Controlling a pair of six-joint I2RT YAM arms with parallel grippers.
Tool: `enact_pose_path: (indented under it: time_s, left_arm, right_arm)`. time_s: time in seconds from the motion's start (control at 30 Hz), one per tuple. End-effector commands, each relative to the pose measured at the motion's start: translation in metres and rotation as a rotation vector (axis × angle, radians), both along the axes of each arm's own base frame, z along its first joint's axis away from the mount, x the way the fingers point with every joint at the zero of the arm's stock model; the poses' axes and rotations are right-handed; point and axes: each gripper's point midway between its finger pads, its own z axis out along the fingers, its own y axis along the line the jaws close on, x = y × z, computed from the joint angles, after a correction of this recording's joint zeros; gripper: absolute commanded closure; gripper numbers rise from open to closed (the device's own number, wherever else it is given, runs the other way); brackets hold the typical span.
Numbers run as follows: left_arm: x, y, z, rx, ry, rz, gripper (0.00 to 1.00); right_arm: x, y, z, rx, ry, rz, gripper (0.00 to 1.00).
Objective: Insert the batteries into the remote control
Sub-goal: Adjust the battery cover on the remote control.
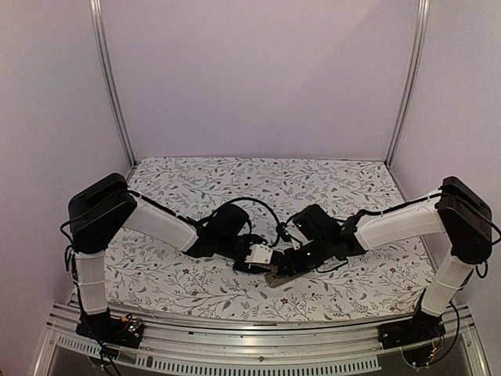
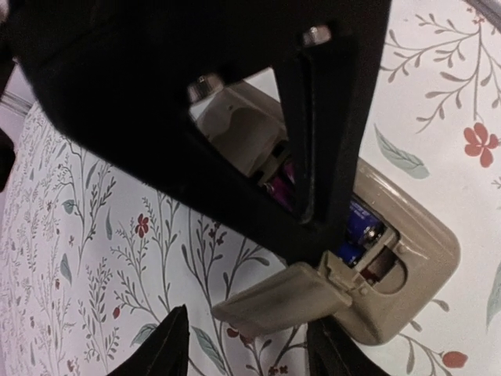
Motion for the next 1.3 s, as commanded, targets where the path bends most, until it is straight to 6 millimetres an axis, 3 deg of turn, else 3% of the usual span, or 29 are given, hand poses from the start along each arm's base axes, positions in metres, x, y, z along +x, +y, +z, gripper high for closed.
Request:
enact_pose_path:
  time_s: [0.0,0.2,0.33,0.53,0.73,1.27]
  left_arm:
    - [-0.038,0.019,-0.061,0.178,0.118,-0.041,0.48]
    - [-0.035,0.021,-0.063,0.161,0.096,-0.012,0.55]
    - [-0.028,0.017,-0.05,0.08,0.072,0.038,0.6]
    - [-0.027,0.016,-0.032,-0.051,0.102,0.095,0.65]
    - [-0.028,0.016,-0.02,-0.15,0.123,0.144,0.69]
    - [-0.02,0.011,-0.025,-0.171,0.158,0.216,0.63]
  right_arm:
    - [-0.037,-0.062,-0.067,-0.272,0.162,-0.03,1.0]
    - [-0.019,-0.039,-0.032,-0.15,0.122,-0.036,1.0]
    - [-0.008,-0.031,-0.019,-0.073,0.114,-0.043,1.0]
    - [-0.003,-0.025,-0.025,-0.049,0.129,-0.038,1.0]
    - [0.003,-0.012,-0.017,0.005,0.128,-0.035,1.0]
    - [0.013,0.006,-0.019,0.046,0.136,-0.041,1.0]
